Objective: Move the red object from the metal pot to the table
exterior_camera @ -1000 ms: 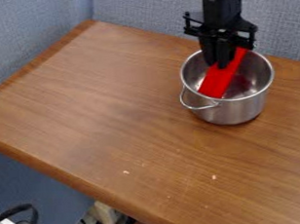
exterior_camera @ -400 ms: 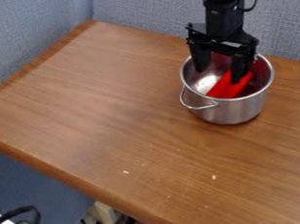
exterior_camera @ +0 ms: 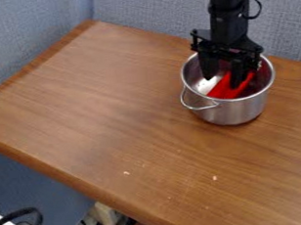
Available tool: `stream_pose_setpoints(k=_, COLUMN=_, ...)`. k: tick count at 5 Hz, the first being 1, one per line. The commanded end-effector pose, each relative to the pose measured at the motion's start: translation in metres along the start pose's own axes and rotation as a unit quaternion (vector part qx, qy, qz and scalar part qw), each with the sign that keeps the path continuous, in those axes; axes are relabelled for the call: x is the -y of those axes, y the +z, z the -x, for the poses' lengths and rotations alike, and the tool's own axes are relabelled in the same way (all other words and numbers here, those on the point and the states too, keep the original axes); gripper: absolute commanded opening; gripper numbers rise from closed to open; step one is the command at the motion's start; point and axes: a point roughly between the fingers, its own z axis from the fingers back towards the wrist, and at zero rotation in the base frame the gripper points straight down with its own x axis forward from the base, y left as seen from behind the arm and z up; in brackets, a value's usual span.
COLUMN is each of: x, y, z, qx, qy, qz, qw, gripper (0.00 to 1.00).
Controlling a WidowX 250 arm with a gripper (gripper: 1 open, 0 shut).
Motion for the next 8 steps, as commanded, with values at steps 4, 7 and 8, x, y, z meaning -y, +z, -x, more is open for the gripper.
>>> stream_pose_setpoints(k=4, x=0.004, y=0.022, z=0.001, qx=0.024, qy=-0.005, qz=-0.004, qw=0.9997, gripper=0.0)
stream_pose_setpoints(k=7, x=0.001, y=0.067, z=0.007, qx=0.067, qy=0.008, qz=-0.013, qw=0.9977, gripper=0.0)
stream_pose_setpoints(k=8, x=-0.001, y=0.096, z=0.009, qx=0.095, qy=0.013, qz=-0.019, qw=0.9952, gripper=0.0)
